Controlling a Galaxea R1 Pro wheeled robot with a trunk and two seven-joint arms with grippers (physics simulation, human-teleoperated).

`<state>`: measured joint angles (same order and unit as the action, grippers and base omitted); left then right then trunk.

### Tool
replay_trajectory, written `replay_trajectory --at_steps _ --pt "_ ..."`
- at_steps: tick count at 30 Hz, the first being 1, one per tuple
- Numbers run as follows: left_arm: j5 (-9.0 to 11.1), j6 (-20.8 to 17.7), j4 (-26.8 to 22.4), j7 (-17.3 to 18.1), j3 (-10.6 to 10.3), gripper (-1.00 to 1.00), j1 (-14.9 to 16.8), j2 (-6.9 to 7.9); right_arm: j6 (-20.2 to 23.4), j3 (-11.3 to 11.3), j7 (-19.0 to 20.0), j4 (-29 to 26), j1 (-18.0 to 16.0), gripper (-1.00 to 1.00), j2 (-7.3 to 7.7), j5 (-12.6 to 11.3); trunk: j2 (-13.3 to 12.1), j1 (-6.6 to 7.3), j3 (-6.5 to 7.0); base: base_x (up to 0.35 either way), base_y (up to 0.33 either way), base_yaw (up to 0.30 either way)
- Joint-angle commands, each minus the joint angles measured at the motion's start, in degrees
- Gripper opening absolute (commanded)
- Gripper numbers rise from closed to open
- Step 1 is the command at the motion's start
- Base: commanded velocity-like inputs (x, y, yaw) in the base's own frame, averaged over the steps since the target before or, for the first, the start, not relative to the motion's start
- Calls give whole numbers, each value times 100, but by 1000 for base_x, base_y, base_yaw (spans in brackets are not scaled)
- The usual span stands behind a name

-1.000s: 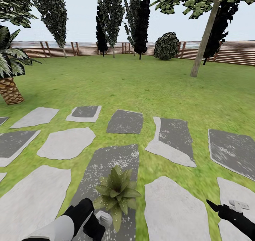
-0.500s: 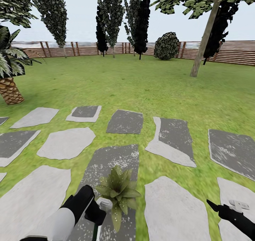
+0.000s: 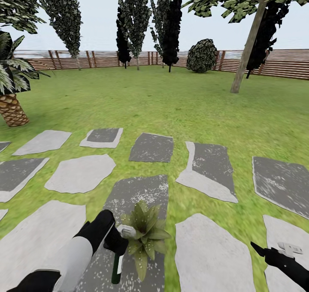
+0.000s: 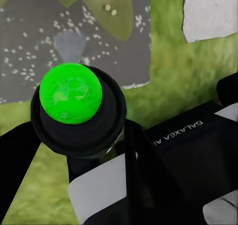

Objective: Pick up the pesticide atomizer in the garden and spray insectifuge to fully cover both potted plants in the garden.

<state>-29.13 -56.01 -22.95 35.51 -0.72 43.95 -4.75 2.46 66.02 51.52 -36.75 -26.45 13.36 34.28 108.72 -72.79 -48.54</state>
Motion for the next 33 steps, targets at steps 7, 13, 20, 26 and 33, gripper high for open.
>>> replay_trajectory --at_steps 7,13,20,26,33 --pt "-58 -76 -211 52 -7 -100 60 -8 26 31 38 -7 -10 100 0 36 3 1 -5 0 0 0" --pt "-62 -85 -218 171 -14 -100 399 -17 26 8 43 -14 -10 100 -9 52 3 1 -5 0 0 0" --pt "-75 -86 -219 468 -21 -100 538 -17 26 8 47 -16 -10 100 -9 52 3 1 -5 0 0 0" --pt "-84 -90 -187 483 -46 -100 544 -17 26 8 48 -14 -10 100 -9 51 3 1 -5 0 0 0" --pt "-84 -82 168 489 -451 -100 544 -17 26 8 48 -16 -10 100 -9 52 3 1 -5 0 0 0"
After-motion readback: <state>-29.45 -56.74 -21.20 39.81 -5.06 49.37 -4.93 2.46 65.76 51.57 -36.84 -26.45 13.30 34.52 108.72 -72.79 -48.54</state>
